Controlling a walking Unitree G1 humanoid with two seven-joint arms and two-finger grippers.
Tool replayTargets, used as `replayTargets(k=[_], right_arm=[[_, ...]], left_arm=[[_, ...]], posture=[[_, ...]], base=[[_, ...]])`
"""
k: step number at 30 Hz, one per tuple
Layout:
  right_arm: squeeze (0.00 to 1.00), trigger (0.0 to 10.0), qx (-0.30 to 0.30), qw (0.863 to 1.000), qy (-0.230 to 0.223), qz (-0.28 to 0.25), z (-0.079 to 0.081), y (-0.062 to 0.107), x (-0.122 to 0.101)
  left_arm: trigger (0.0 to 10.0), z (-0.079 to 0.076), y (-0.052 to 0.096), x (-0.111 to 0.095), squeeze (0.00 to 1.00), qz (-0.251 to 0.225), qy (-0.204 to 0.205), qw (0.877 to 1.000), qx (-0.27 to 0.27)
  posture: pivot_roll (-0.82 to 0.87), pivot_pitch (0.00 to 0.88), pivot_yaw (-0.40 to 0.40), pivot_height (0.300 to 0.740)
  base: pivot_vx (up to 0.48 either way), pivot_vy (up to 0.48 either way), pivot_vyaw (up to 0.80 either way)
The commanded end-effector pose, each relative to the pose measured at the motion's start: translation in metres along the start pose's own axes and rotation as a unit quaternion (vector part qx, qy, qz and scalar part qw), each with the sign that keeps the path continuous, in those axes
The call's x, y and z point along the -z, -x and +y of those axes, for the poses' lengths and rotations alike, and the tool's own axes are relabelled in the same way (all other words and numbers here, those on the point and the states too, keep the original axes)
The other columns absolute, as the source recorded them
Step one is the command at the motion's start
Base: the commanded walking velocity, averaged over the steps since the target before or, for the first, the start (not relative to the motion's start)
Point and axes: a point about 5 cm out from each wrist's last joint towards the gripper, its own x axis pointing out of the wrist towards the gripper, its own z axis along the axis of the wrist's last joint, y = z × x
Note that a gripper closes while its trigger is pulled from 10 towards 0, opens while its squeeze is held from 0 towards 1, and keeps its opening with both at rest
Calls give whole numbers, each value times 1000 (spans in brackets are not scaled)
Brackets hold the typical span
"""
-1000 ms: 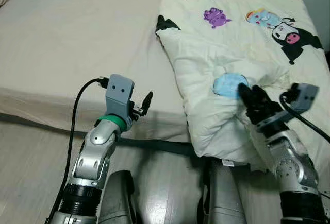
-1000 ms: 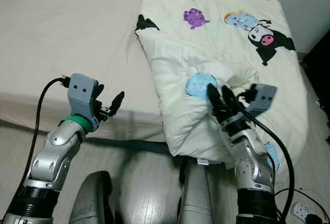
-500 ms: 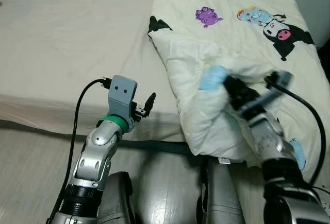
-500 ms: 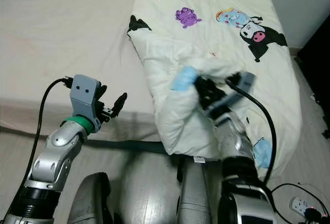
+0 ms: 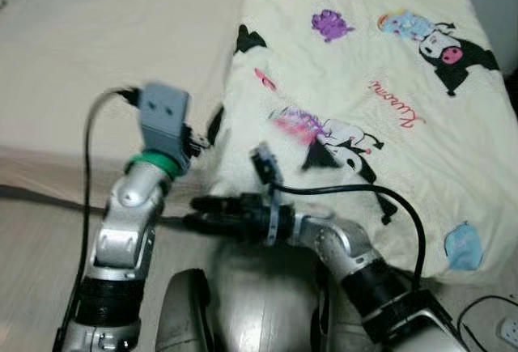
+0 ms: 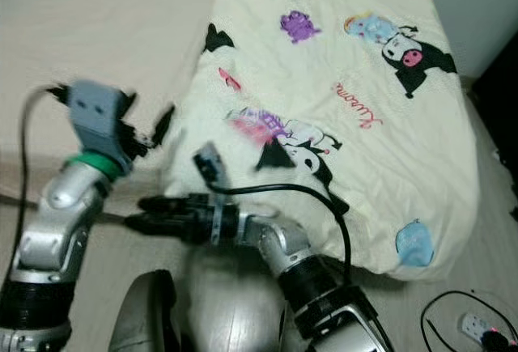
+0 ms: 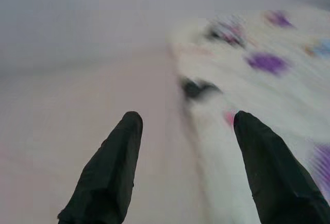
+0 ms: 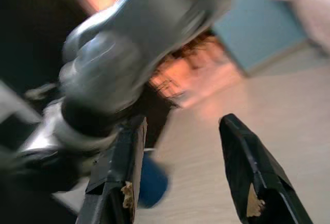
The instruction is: Clean up the room
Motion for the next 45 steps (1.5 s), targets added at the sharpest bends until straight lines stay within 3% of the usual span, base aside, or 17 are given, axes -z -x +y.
replayTargets(k=[1, 6, 14, 16, 18, 20, 21, 22, 23, 24, 26, 28, 35, 38, 41, 43, 45], right_arm=[[0, 10000, -30, 999, -33, 13, 8, -7, 8], [0, 10000, 88, 991, -99, -21, -7, 35, 29], [0, 10000, 208, 975, -46, -61, -6, 91, 37], [0, 10000, 342, 934, 33, -102, -1, 136, 32], [0, 10000, 342, 934, 33, -102, -1, 136, 32], [0, 10000, 445, 883, 66, -136, 3, 174, 21], [0, 10000, 445, 883, 66, -136, 3, 174, 21], [0, 10000, 491, 856, 67, -147, 0, 190, 18], [0, 10000, 491, 856, 67, -147, 0, 190, 18], [0, 10000, 536, 828, 64, -154, -4, 204, 18], [0, 10000, 536, 828, 64, -154, -4, 204, 18], [0, 10000, 603, 785, 47, -134, -12, 222, 29], [0, 10000, 677, 731, -34, -71, -20, 234, 68], [0, 10000, 715, 695, -48, -57, -19, 243, 80], [0, 10000, 770, 635, -42, -44, -15, 260, 85], [0, 10000, 770, 635, -16, -54, -15, 260, 77], [0, 10000, 718, 684, 75, -106, -14, 241, 46]], left_arm=[[10000, 7, -2, -7, 0, -15, 0, 1000, -15], [10000, -23, -3, 10, 0, 23, 12, 997, 66], [10000, -52, 5, 49, 0, 84, 29, 992, 87], [10000, -72, -1, 72, 0, 107, 7, 989, 101], [10000, -72, -1, 72, 0, 107, 7, 989, 101], [10000, -89, -4, 94, 0, 134, -49, 982, 125], [10000, -89, -4, 94, 0, 134, -49, 982, 125], [10000, -92, 0, 109, 0, 164, -76, 975, 131], [10000, -92, 0, 109, 0, 164, -76, 975, 131], [10000, -93, 6, 123, 0, 194, -94, 967, 135], [10000, -93, 6, 123, 0, 194, -94, 967, 135], [10000, -82, 27, 153, 0, 264, -91, 952, 125], [10000, -46, 81, 189, 0, 354, -59, 928, 105], [10000, -34, 105, 194, 0, 368, -45, 922, 112], [10000, -20, 128, 190, 0, 372, -35, 920, 118], [10000, -15, 126, 183, 0, 356, -28, 927, 110], [10000, -5, 110, 161, 0, 298, -12, 951, 80]], posture=[[35, 117, 87, 535], [16, 112, 78, 535], [-23, 129, 77, 535], [-46, 130, 81, 535], [-46, 130, 81, 535], [-71, 126, 91, 535], [-71, 126, 91, 535], [-74, 126, 94, 535], [-74, 126, 94, 535], [-75, 126, 96, 535], [-75, 126, 96, 535], [-67, 131, 100, 535], [-41, 143, 106, 535], [-37, 147, 110, 535], [-32, 147, 108, 535], [-30, 144, 104, 535], [-28, 140, 98, 535]], base=[[0, 0, 0], [0, 0, 0], [0, 0, 0], [0, 0, 0], [0, 0, 0], [0, 0, 0], [0, 0, 0], [0, 0, 0], [0, 0, 0], [0, 0, 0], [0, 0, 0], [0, 0, 0], [0, 0, 0], [0, 0, 0], [0, 0, 0], [0, 0, 0], [0, 0, 0]])
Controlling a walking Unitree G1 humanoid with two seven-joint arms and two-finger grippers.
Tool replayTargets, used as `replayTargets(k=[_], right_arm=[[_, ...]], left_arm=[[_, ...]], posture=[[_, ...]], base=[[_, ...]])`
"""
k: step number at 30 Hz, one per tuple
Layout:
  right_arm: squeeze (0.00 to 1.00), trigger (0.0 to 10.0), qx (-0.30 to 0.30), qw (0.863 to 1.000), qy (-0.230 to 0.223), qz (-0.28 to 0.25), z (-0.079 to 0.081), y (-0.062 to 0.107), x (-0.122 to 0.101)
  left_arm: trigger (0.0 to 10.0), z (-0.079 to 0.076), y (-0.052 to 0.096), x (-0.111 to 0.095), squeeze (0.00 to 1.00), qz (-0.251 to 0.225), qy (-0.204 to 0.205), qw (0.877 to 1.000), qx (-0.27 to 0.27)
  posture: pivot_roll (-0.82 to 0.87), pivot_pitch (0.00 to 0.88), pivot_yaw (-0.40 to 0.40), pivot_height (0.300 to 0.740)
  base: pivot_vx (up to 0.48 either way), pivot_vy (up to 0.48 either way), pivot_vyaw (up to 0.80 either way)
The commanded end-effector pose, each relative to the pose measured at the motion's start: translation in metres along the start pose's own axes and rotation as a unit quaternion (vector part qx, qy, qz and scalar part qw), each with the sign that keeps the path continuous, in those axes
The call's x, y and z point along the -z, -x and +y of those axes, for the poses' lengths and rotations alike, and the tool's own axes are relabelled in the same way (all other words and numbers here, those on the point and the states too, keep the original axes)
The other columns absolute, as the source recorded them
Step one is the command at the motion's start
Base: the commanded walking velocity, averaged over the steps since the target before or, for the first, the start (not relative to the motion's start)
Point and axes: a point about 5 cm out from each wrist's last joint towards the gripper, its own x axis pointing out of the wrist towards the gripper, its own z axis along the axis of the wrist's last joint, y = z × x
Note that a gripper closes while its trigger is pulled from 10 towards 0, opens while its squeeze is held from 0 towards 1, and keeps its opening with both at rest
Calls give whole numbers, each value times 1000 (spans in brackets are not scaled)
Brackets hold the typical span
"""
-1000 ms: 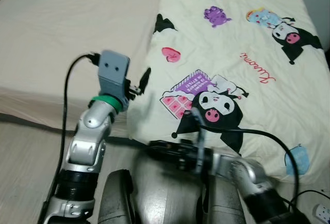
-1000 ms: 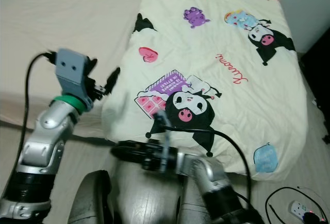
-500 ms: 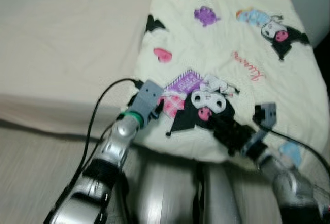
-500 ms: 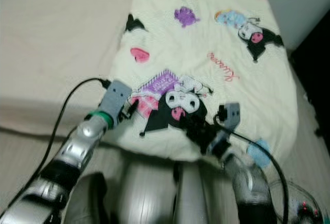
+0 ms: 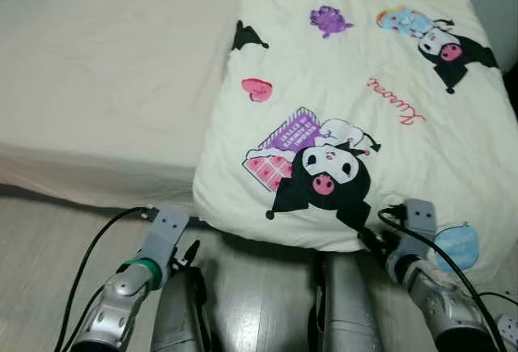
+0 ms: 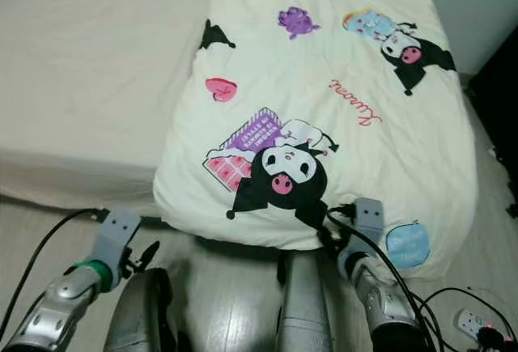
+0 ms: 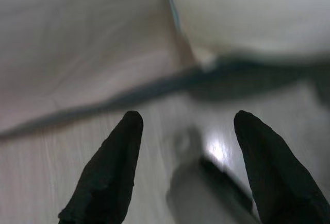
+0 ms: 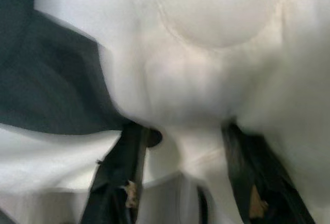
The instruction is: Clean up the room
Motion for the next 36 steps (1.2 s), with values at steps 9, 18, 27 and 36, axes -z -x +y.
replayTargets(k=[9, 18, 27, 36], right_arm=[[0, 10000, -264, 937, 41, -223, 117, 22, -83], [0, 10000, -325, 923, 15, -207, 158, 35, -64], [0, 10000, -227, 941, 55, -243, 136, 28, -68], [0, 10000, -191, 946, 68, -253, 122, 18, -78]], left_arm=[[10000, 60, 19, -148, 0, -279, 27, 938, -204], [10000, 18, 15, -173, 0, -307, 68, 942, -118], [10000, -7, 5, -159, 0, -267, 73, 957, -88], [10000, -35, -3, -152, 0, -227, 99, 969, -10]], posture=[[-16, 99, 44, 535], [-32, 84, 35, 535], [-46, 76, 36, 545], [-39, 70, 29, 575]], base=[[0, 0, 0], [0, 0, 0], [0, 0, 0], [0, 0, 0]])
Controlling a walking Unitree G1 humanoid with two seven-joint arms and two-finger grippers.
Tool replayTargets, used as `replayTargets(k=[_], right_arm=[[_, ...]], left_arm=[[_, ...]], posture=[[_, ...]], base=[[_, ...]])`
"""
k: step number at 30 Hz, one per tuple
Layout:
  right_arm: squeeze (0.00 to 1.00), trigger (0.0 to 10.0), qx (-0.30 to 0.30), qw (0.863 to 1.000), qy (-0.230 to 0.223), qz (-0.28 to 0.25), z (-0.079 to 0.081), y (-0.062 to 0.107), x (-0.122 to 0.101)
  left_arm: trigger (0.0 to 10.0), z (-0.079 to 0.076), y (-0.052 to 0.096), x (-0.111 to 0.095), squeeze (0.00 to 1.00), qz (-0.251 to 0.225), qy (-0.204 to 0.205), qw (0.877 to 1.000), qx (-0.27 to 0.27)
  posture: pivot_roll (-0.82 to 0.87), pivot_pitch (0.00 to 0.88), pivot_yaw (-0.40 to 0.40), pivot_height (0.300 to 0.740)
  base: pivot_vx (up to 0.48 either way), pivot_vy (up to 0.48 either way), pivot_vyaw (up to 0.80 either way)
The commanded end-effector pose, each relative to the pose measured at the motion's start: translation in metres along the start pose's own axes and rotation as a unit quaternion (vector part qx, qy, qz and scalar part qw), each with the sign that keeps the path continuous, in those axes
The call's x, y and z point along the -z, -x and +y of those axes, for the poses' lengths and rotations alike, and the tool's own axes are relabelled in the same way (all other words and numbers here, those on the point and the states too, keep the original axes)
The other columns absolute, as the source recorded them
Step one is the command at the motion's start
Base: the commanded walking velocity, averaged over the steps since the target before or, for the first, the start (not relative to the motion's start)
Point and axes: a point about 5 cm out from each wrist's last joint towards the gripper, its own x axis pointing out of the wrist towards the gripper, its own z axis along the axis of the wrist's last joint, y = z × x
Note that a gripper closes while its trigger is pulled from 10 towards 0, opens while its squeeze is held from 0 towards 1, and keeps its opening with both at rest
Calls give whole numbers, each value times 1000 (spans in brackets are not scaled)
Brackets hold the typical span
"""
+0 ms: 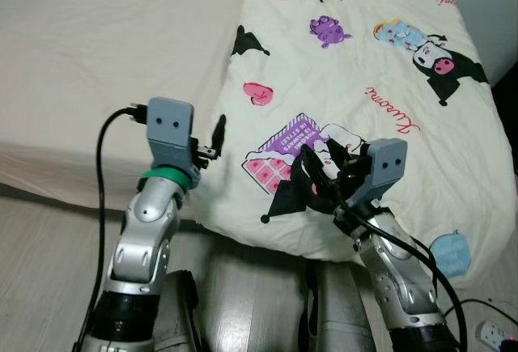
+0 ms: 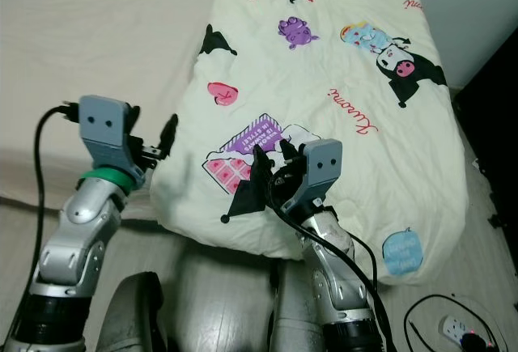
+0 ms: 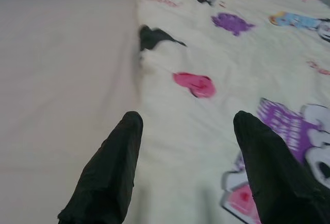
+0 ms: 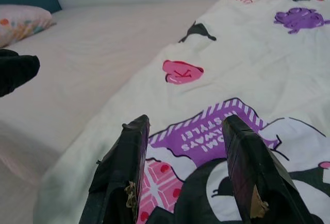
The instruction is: Clean up the room
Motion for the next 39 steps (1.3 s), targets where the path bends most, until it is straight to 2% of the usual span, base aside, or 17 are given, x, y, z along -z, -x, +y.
replayTargets(k=[1, 6, 22, 39], right_arm=[[0, 10000, 10, 1000, 5, 2, -6, 2, 2], [0, 10000, 20, 1000, 12, 6, -11, 3, 5], [0, 10000, 39, 999, 18, 12, -24, 1, 11], [0, 10000, 44, 999, 23, 16, -26, 1, 17]], left_arm=[[10000, -7, 0, 7, 0, 20, 11, 1000, 17], [10000, -18, -3, 7, 0, 22, 14, 999, 31], [10000, -29, -13, 7, 0, 46, 0, 998, 39], [10000, -30, -18, 5, 0, 49, 9, 998, 32]], posture=[[-39, 70, 29, 580], [-45, 64, 30, 600], [-47, 44, 35, 650], [-47, 39, 38, 720]], base=[[0, 0, 0], [0, 0, 0], [0, 0, 0], [0, 0, 0]])
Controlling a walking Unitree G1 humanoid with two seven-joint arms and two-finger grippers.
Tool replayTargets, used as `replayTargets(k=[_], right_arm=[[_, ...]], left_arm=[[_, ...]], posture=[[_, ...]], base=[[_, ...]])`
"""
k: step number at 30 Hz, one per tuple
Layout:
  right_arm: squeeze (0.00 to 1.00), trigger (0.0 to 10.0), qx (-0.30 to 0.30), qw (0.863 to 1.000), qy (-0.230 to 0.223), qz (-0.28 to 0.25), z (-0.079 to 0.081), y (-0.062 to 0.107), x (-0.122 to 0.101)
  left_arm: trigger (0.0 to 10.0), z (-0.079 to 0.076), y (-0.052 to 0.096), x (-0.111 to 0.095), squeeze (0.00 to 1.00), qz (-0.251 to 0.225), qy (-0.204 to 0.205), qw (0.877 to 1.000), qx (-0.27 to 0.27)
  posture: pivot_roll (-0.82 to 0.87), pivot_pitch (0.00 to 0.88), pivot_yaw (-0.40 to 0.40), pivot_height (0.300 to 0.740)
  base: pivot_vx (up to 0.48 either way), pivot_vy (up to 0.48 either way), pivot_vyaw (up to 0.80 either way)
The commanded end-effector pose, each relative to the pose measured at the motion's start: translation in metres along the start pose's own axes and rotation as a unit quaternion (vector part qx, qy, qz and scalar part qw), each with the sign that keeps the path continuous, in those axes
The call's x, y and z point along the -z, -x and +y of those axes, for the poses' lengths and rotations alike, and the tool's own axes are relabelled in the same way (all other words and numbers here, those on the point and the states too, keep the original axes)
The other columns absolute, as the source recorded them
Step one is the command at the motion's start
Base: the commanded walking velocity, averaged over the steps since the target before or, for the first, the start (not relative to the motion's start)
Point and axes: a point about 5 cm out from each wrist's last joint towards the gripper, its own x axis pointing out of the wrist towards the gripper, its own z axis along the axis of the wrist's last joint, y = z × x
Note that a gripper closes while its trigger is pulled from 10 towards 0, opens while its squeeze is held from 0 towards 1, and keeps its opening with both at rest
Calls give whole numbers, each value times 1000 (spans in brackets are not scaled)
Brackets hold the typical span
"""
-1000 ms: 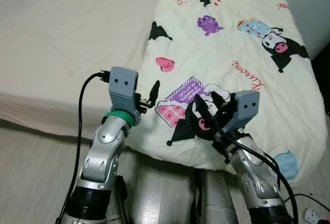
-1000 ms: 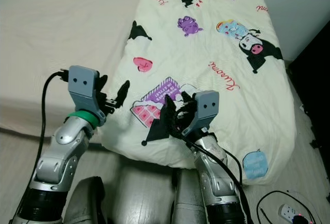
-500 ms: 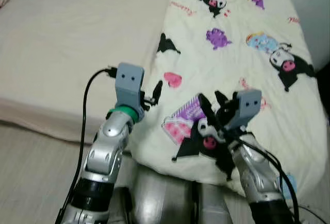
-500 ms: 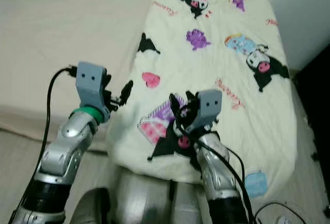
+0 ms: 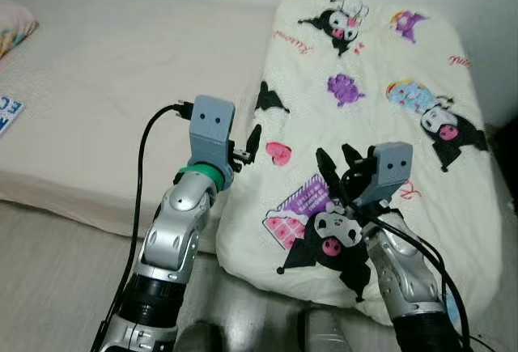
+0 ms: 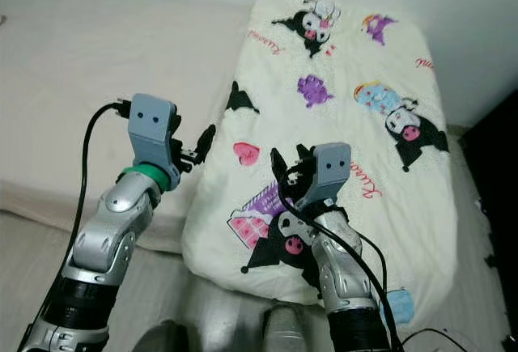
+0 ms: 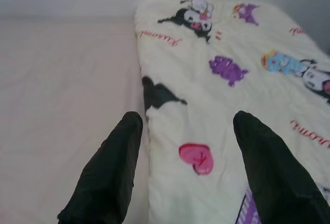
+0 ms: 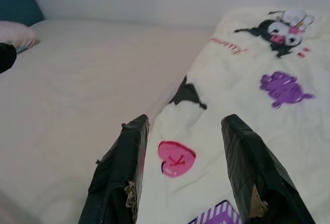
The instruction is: Clean up the room
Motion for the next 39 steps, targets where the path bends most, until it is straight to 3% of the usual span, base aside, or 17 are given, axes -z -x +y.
replayTargets(k=[1, 7, 10, 12, 13, 18, 24, 28, 39], right_arm=[[0, 10000, 4, 1000, -2, 9, -1, 3, 6], [0, 10000, -1, 1000, -3, 13, 1, 3, 9], [0, 10000, -12, 1000, -7, 18, 5, 2, 13], [0, 10000, -41, 998, -22, 34, 15, 1, 20], [0, 10000, -41, 998, -22, 34, 15, 1, 20], [0, 10000, -98, 990, -59, 78, 34, -3, 38], [0, 10000, -100, 989, -66, 84, 37, -8, 42], [0, 10000, -110, 988, -74, 76, 45, -13, 41], [0, 10000, -112, 987, -91, 73, 54, -10, 45]], left_arm=[[10000, -1, 0, 5, 0, 13, 3, 1000, 0], [10000, 7, 4, 12, 0, 16, -7, 1000, -12], [10000, 17, 10, 21, 0, 21, -34, 999, -26], [10000, 32, 22, 41, 0, 43, -69, 995, -50], [10000, 32, 22, 41, 0, 43, -69, 995, -50], [10000, 52, 50, 77, 0, 100, -80, 989, -78], [10000, 48, 53, 84, 0, 107, -75, 988, -82], [10000, 38, 45, 79, 0, 86, -62, 992, -62], [10000, 34, 36, 74, 0, 73, -60, 995, -43]], posture=[[-47, 39, 38, 720], [-47, 36, 34, 740], [-38, 32, 28, 740], [-21, 27, 16, 740], [-21, 27, 16, 740], [12, 22, -10, 740], [19, 20, -16, 740], [13, 19, -12, 740], [3, 25, 8, 740]], base=[[0, 0, 0], [0, 0, 0], [0, 0, 0], [0, 0, 0], [0, 0, 0], [0, 0, 0], [0, 0, 0], [0, 0, 0], [0, 0, 0]])
